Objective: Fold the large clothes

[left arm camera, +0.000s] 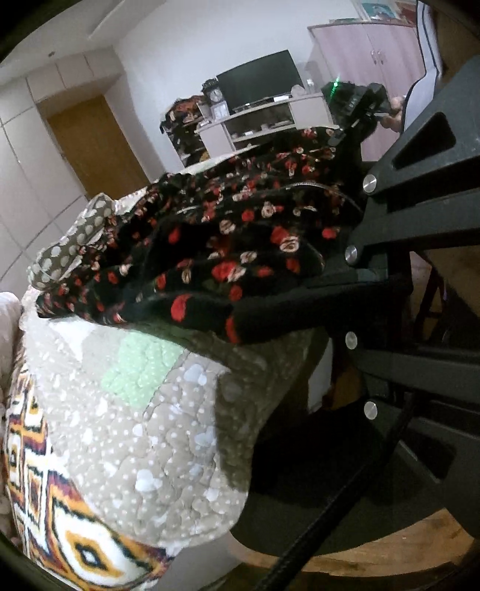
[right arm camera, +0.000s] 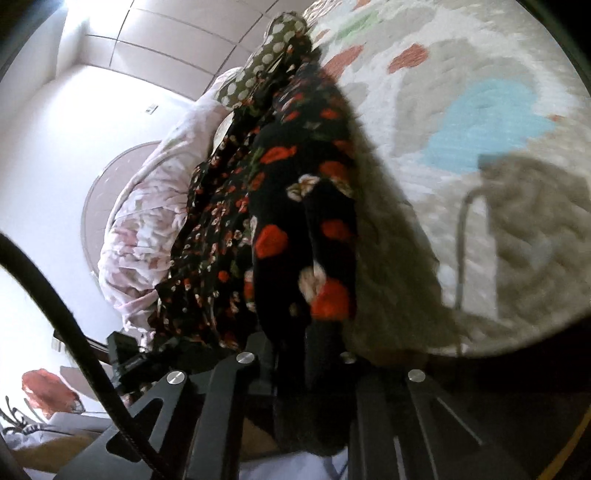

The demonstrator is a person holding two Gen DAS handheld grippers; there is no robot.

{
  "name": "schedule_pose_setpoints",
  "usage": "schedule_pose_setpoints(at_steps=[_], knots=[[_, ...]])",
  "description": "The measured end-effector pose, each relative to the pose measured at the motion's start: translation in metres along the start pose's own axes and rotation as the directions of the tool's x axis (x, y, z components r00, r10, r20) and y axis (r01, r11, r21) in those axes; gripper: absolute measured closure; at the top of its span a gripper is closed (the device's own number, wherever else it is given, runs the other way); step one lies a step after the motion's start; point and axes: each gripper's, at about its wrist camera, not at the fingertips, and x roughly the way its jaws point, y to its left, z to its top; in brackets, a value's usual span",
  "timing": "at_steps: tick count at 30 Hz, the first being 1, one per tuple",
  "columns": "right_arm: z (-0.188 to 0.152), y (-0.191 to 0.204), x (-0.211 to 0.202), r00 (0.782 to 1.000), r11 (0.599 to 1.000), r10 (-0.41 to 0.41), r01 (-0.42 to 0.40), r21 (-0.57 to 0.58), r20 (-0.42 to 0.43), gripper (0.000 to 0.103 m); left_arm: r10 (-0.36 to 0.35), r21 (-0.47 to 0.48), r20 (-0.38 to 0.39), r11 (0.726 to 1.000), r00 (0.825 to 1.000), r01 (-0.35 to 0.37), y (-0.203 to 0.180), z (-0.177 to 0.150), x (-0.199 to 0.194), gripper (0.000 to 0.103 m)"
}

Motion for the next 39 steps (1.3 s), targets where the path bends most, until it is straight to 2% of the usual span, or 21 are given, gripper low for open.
schedule_pose_setpoints(at_steps=[3, 8, 12, 16, 21, 23, 25, 27, 28, 30, 31, 33, 34, 36, 39], knots=[[0.001, 0.001, -0.003, 0.999, 0.999, 0.045, -0.045, 0.02, 0.013, 0.091, -0.02, -0.018, 0.001, 1.0, 1.0, 0.02, 0.002, 0.002, -0.003, 0.097], [0.021, 0.032, 0.007, 0.994, 0.992, 0.108, -0.11, -0.058, -0.028, 0.091, -0.043, -0.007, 0.029, 0.999, 0.999, 0.044, -0.008, 0.027, -0.016, 0.097], [0.057, 0.065, 0.015, 0.987, 0.979, 0.162, -0.163, -0.124, -0.021, 0.091, -0.026, 0.012, 0.061, 1.0, 0.998, 0.025, -0.031, 0.068, -0.012, 0.097], [0.113, 0.095, 0.022, 0.985, 0.97, 0.17, -0.162, -0.179, 0.027, 0.091, 0.019, 0.033, 0.122, 0.999, 0.992, -0.024, -0.06, 0.137, -0.001, 0.097], [0.218, 0.13, 0.043, 0.986, 0.973, 0.111, -0.082, -0.217, 0.126, 0.091, 0.112, 0.039, 0.173, 0.992, 0.979, -0.12, -0.096, 0.244, 0.038, 0.097], [0.26, 0.137, 0.065, 0.986, 0.979, 0.053, -0.021, -0.203, 0.156, 0.091, 0.204, 0.033, 0.202, 0.976, 0.958, -0.215, -0.106, 0.292, 0.066, 0.097], [0.303, 0.133, 0.098, 0.983, 0.982, -0.045, 0.077, -0.171, 0.181, 0.091, 0.303, 0.01, 0.225, 0.95, 0.926, -0.313, -0.108, 0.336, 0.098, 0.096], [0.339, 0.123, 0.134, 0.964, 0.969, -0.178, 0.207, -0.133, 0.198, 0.09, 0.373, -0.028, 0.211, 0.926, 0.903, -0.376, -0.102, 0.366, 0.123, 0.096], [0.351, 0.113, 0.151, 0.955, 0.962, -0.228, 0.251, -0.107, 0.188, 0.085, 0.405, -0.052, 0.209, 0.914, 0.89, -0.403, -0.098, 0.38, 0.134, 0.095], [0.365, 0.097, 0.172, 0.937, 0.947, -0.299, 0.315, -0.067, 0.18, 0.085, 0.421, -0.085, 0.228, 0.907, 0.878, -0.412, -0.093, 0.395, 0.141, 0.094], [0.371, 0.09, 0.179, 0.928, 0.939, -0.326, 0.339, -0.048, 0.183, 0.081, 0.42, -0.09, 0.237, 0.907, 0.876, -0.411, -0.092, 0.397, 0.141, 0.092], [0.379, 0.075, 0.187, 0.924, 0.938, -0.338, 0.347, -0.019, 0.181, 0.075, 0.419, -0.081, 0.24, 0.908, 0.876, -0.412, -0.091, 0.404, 0.141, 0.069], [0.38, 0.068, 0.186, 0.929, 0.943, -0.326, 0.332, -0.005, 0.176, 0.075, 0.413, -0.072, 0.243, 0.91, 0.877, -0.409, -0.091, 0.405, 0.14, 0.065], [0.387, 0.058, 0.182, 0.944, 0.96, -0.28, 0.279, 0.027, 0.174, 0.074, 0.394, -0.067, 0.249, 0.918, 0.885, -0.39, -0.09, 0.406, 0.137, 0.06], [0.394, 0.054, 0.168, 0.954, 0.975, -0.224, 0.216, 0.06, 0.198, 0.068, 0.342, -0.07, 0.233, 0.94, 0.91, -0.335, -0.088, 0.404, 0.131, 0.055]])
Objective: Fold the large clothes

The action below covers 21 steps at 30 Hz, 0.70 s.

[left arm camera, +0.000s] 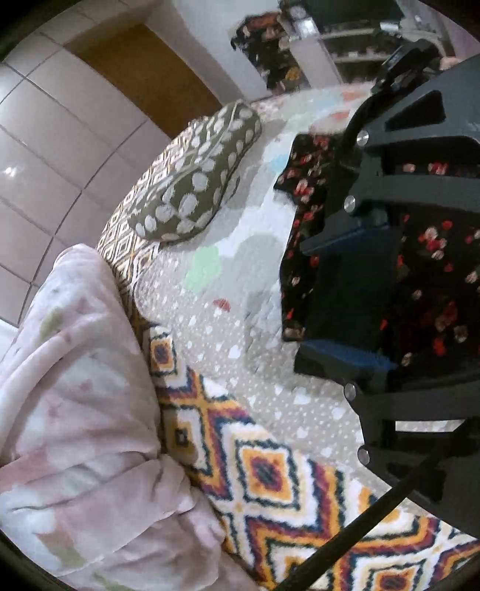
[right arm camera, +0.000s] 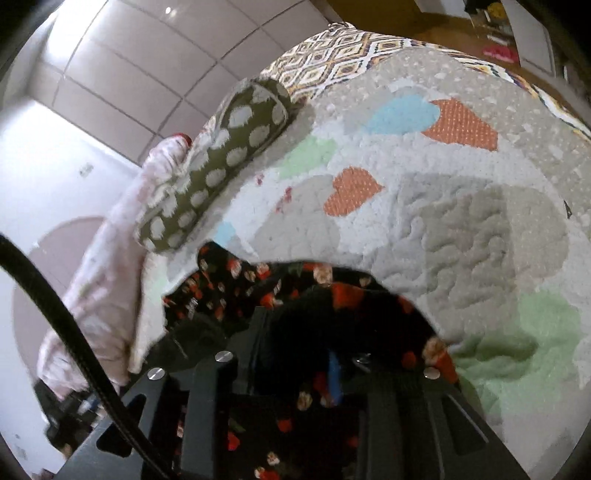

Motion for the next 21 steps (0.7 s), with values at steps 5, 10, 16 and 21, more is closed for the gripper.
schedule_pose_setpoints(at_steps=[5, 10, 16, 21], knots=[[0.015, -0.005, -0.036, 0.992, 0.997, -0.009, -0.001, 0.077, 0.128, 0.044, 0.013, 0.092, 0.007, 0.996, 1.0, -0.014, -0.019, -0.016, -0.018, 0.053], [0.011, 0.001, -0.059, 0.988, 0.999, -0.049, 0.047, 0.017, 0.147, 0.034, 0.042, 0.252, 0.033, 0.966, 0.999, -0.048, -0.048, -0.047, -0.034, 0.042], [-0.045, 0.0, -0.057, 0.988, 0.972, -0.15, 0.156, -0.178, 0.043, 0.03, 0.028, 0.353, -0.019, 0.936, 0.999, -0.019, -0.054, -0.1, -0.045, 0.041], [-0.075, -0.023, -0.047, 0.948, 0.907, -0.319, 0.312, -0.283, 0.022, 0.098, 0.09, 0.381, -0.054, 0.922, 0.994, -0.063, -0.048, -0.119, -0.036, 0.041]])
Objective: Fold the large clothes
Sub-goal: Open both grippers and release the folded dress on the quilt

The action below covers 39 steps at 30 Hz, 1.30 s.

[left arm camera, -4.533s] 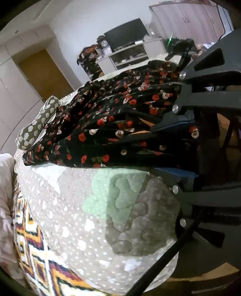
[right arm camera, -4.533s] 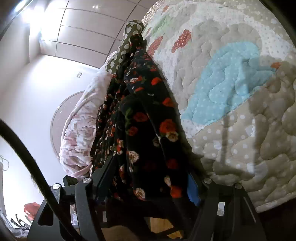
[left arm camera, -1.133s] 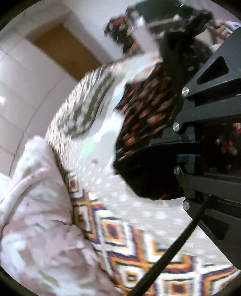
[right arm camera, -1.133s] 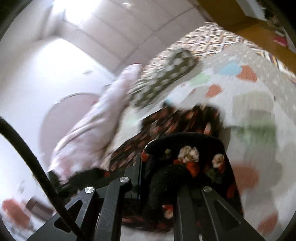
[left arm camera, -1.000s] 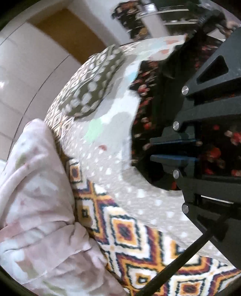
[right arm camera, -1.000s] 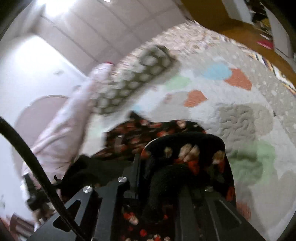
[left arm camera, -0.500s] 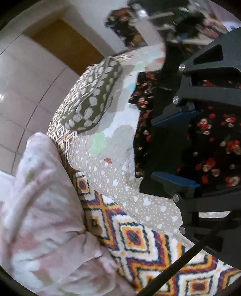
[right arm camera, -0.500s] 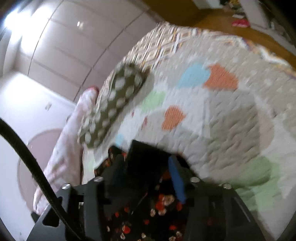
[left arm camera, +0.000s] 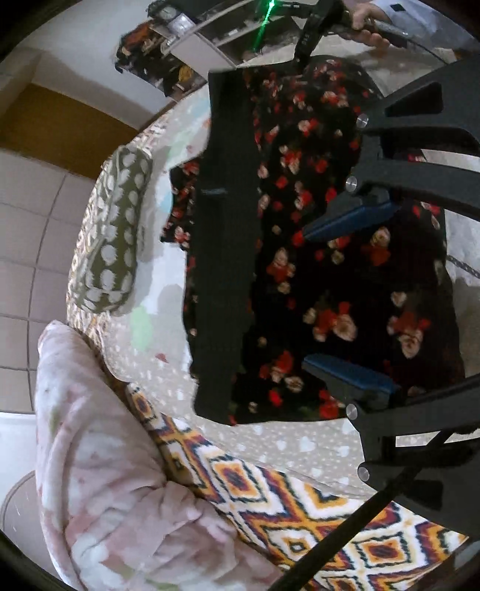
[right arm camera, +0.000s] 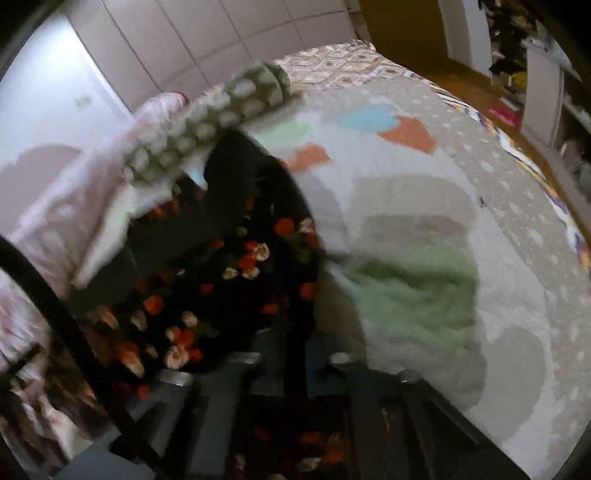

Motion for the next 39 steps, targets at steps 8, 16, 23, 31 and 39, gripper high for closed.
schedule_pose_setpoints(at_steps=[8, 16, 23, 31, 39], knots=[[0.007, -0.023, -0.003, 0.996, 0.995, -0.089, 0.09, 0.046, -0.02, 0.098, 0.093, -0.011, -0.04, 0.996, 0.995, -0.094, 0.015, -0.016, 0.03, 0.041], [0.009, 0.017, -0.076, 0.98, 0.999, -0.047, 0.05, -0.01, 0.193, 0.091, 0.106, -0.055, -0.044, 0.993, 0.993, -0.109, 0.018, -0.018, 0.036, 0.039], [0.023, 0.079, -0.033, 0.993, 0.987, 0.01, 0.01, -0.162, 0.12, 0.072, -0.038, -0.183, -0.007, 0.982, 0.999, 0.036, 0.037, -0.03, -0.01, 0.039], [0.059, 0.065, 0.057, 0.99, 0.987, -0.142, 0.142, -0.068, 0.016, 0.068, 0.064, -0.189, 0.007, 0.98, 0.998, -0.061, 0.076, -0.081, -0.063, 0.035], [0.052, 0.09, 0.013, 0.982, 0.981, -0.151, 0.163, -0.105, 0.112, 0.062, 0.121, -0.227, -0.014, 0.966, 0.992, -0.121, 0.096, -0.121, -0.07, 0.035]])
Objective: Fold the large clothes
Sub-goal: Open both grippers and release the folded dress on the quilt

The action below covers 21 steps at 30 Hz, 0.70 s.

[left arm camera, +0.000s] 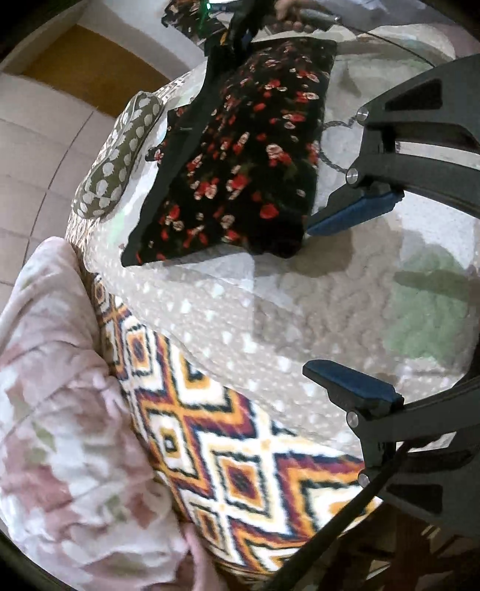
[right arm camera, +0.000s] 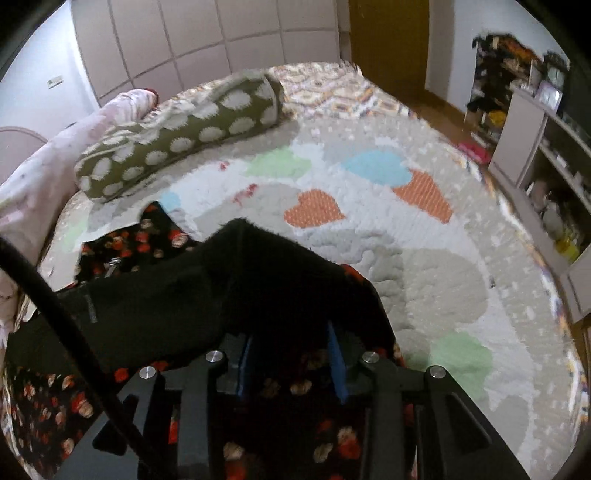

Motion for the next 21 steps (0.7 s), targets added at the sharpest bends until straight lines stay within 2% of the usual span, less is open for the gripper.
schedule_pose_setpoints(at_steps=[2, 5, 8, 11, 15, 18, 21], knots=[[-0.007, 0.016, -0.023, 0.998, 0.998, 0.045, -0.044, -0.045, 0.034, 0.06, 0.001, -0.004, 0.014, 1.0, 1.0, -0.001, 0.0, -0.008, -0.004, 0.034], [-0.022, 0.05, -0.056, 0.986, 0.984, 0.15, -0.142, -0.111, 0.067, 0.05, 0.0, -0.002, 0.025, 1.0, 1.0, 0.0, -0.004, -0.017, -0.007, 0.034], [-0.04, 0.085, -0.071, 0.974, 0.961, 0.217, -0.2, -0.189, 0.07, 0.047, 0.002, 0.016, 0.023, 1.0, 1.0, -0.002, -0.008, -0.026, -0.008, 0.034], [-0.063, 0.12, -0.069, 0.964, 0.933, 0.266, -0.253, -0.257, 0.018, 0.047, -0.001, 0.033, 0.019, 0.999, 1.0, 0.001, -0.012, -0.034, -0.01, 0.033], [-0.098, 0.164, -0.06, 0.933, 0.89, 0.353, -0.359, -0.283, -0.074, 0.047, -0.015, 0.038, 0.018, 0.999, 1.0, 0.015, -0.012, -0.042, -0.011, 0.033], [-0.122, 0.19, -0.044, 0.931, 0.874, 0.345, -0.366, -0.318, -0.124, 0.047, -0.023, 0.031, 0.013, 0.999, 1.0, 0.022, -0.009, -0.043, -0.01, 0.033], [-0.14, 0.203, -0.019, 0.951, 0.883, 0.275, -0.308, -0.354, -0.144, 0.044, -0.028, 0.023, 0.019, 0.999, 0.999, 0.027, -0.005, -0.043, -0.011, 0.033]])
